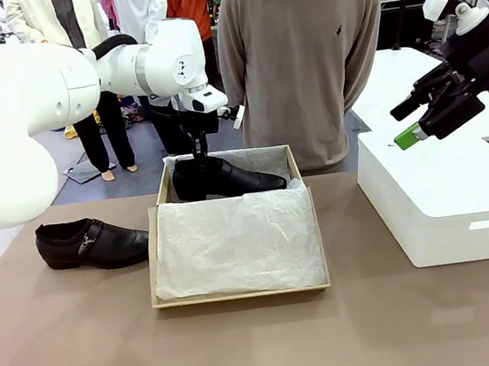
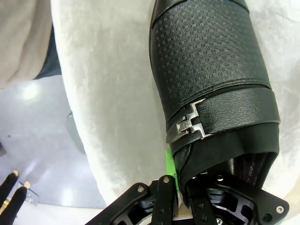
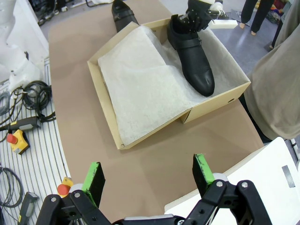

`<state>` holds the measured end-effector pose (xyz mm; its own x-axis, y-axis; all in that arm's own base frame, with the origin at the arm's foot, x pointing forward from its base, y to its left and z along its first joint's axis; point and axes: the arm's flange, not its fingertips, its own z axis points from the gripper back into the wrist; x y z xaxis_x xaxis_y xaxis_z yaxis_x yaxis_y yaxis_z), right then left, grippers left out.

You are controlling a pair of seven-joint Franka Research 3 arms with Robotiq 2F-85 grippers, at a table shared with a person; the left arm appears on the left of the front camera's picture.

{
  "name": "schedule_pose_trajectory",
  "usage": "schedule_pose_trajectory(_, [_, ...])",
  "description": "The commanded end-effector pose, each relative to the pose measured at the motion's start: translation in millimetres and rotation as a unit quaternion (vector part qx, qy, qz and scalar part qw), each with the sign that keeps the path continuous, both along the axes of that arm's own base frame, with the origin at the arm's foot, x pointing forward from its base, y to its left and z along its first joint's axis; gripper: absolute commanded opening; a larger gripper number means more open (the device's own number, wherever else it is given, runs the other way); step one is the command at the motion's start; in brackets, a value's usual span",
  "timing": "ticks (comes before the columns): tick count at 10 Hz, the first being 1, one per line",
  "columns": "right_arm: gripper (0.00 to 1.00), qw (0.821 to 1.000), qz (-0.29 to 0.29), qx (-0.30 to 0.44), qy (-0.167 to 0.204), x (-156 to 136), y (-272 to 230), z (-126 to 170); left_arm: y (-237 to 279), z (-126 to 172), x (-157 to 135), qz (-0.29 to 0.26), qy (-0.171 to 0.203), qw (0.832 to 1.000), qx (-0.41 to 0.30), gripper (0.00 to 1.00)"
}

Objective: Pack the shoes into the box.
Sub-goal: Place one shoe of the Shoes into the Shoes Box.

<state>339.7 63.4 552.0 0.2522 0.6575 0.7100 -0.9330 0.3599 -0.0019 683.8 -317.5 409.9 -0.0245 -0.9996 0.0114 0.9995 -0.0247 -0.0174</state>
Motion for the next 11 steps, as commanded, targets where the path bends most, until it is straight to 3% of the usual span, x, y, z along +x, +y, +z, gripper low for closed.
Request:
schedule_pose_trajectory(1, [1.0,1.0,0.013,0.011,-0.01,3.7,-0.8,-0.2,7.4,-0.9,-4.4,-0.003,-0.01,1.0,0.002,0.0])
schedule_pose_trajectory(6, [1.0,1.0,0.013,0.011,-0.01,3.7,-0.8,-0.2,10.9,-13.8,0.5,0.007,-0.016,1.0,0.0,0.0])
schedule_pose_trajectory(11, [1.0,1.0,0.013,0.011,-0.01,3.7,-0.8,-0.2,14.3,10.8,-4.7,0.023,-0.023,0.999,0.004,0.97])
